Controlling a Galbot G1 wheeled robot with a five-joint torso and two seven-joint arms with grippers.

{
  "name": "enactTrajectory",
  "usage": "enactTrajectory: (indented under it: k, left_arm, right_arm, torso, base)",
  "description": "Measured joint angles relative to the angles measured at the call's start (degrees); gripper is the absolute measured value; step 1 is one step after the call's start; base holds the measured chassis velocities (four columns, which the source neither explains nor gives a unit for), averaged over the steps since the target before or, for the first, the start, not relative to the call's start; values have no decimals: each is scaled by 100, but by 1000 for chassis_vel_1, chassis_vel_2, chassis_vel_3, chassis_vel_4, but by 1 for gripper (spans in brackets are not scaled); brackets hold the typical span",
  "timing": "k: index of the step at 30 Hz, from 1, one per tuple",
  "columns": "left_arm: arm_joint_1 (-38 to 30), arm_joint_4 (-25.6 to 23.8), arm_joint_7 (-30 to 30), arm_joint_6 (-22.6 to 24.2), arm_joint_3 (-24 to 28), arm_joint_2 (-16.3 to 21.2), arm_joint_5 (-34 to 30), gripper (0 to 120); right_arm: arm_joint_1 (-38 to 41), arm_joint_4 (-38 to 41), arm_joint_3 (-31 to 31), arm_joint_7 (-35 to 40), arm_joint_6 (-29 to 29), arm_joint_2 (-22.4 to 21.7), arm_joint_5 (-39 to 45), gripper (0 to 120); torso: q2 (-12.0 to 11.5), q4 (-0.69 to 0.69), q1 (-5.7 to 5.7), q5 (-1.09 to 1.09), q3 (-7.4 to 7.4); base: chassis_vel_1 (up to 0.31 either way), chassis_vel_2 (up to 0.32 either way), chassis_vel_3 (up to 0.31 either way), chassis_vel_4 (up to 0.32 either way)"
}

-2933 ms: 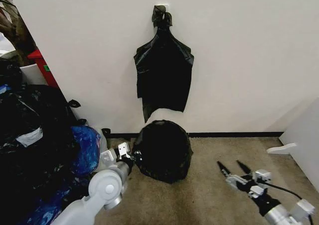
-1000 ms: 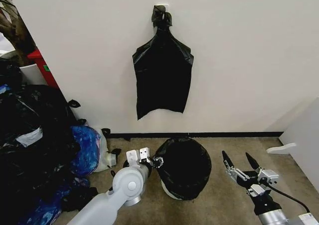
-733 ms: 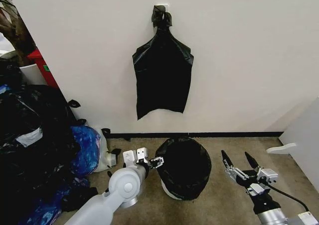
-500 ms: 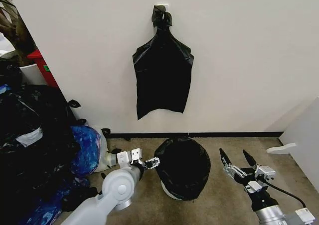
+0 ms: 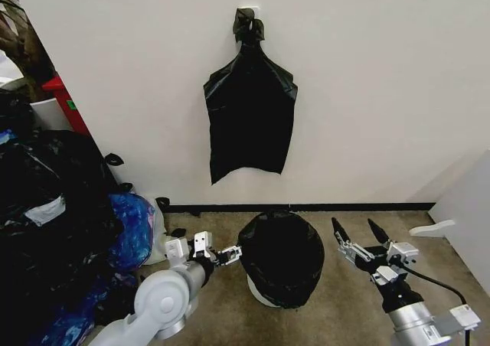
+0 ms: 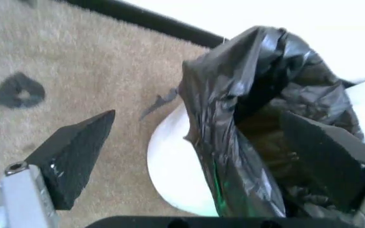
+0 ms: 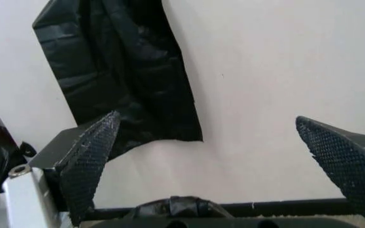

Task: Place the garbage bag over the trash bin.

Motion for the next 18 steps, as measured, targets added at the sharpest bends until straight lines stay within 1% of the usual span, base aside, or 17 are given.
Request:
enactTrajectory:
  k: [3,4,6,8,9,10,11,12,13,16,17,18]
  left_arm:
    - [129,-172,275,-163,-83,77,465,100]
    - [129,-172,275,-163,-83,77,465,100]
    - [226,-238,648,-609,-114,140,1178,100]
    - [312,-104,1160,-1402,-146,165,2149,100]
    - [386,50,1574,-1949,-179,155,2886,100]
    - [441,126,1849,-2283,-211,140,3292,100]
    - [441,126,1849,-2283,-211,140,3292,100]
    - [477,147,1985,-2442,-252,130,3469,100]
    - [586,154,2293,-2729,-473,97,3753,100]
    - [832,106,2797,-3069,-1065,46,3960,100]
    - [1129,129,3259,-3455,-1578,-42,4267,100]
    - [1129,129,3259,-3455,-1578,-42,4267,100]
  right_arm:
    - [18,117,58,116,-32,0,-25,100]
    - [18,117,58,116,-32,0,-25,100]
    - [-3,183,115,175,-46,5,-79,100]
    - [-27,212,175,183,-46,20,-205,100]
    - [-36,221,211,183,-45,35,-326,100]
    - [-39,230,225,181,-42,53,-414,100]
    - [-39,230,225,181,-42,53,-414,100]
    - [-39,236,228,181,-41,64,-444,100]
    - [-37,256,225,181,-40,114,-542,100]
    - [-11,264,155,265,-40,232,-796,100]
    - [54,230,66,376,-25,379,-1154,100]
    - [54,230,66,376,-25,379,-1154,100]
  torso:
    - [0,0,0,0,0]
    - [0,0,0,0,0]
    - [0,0,0,0,0]
    - [0,-1,0,1,0]
    - [0,-1,0,0,0]
    - [0,0,0,-1,0]
    - [0,0,0,-1,0]
    - [0,0,0,-1,0]
    - [0,-1,0,-3,0]
    - [0,-3,0,1,0]
    - [0,-1,0,-1,0]
    - [0,-1,0,-1,0]
  base:
    - [0,0,0,0]
    - [0,0,0,0]
    - [0,0,0,0]
    - [0,0,0,0]
    - [0,0,0,0]
    - [0,0,0,0]
    - [0,0,0,0]
    - [0,0,0,0]
    - [0,0,0,0]
    - [0,0,0,0]
    - [0,0,0,0]
    - [0,0,0,0]
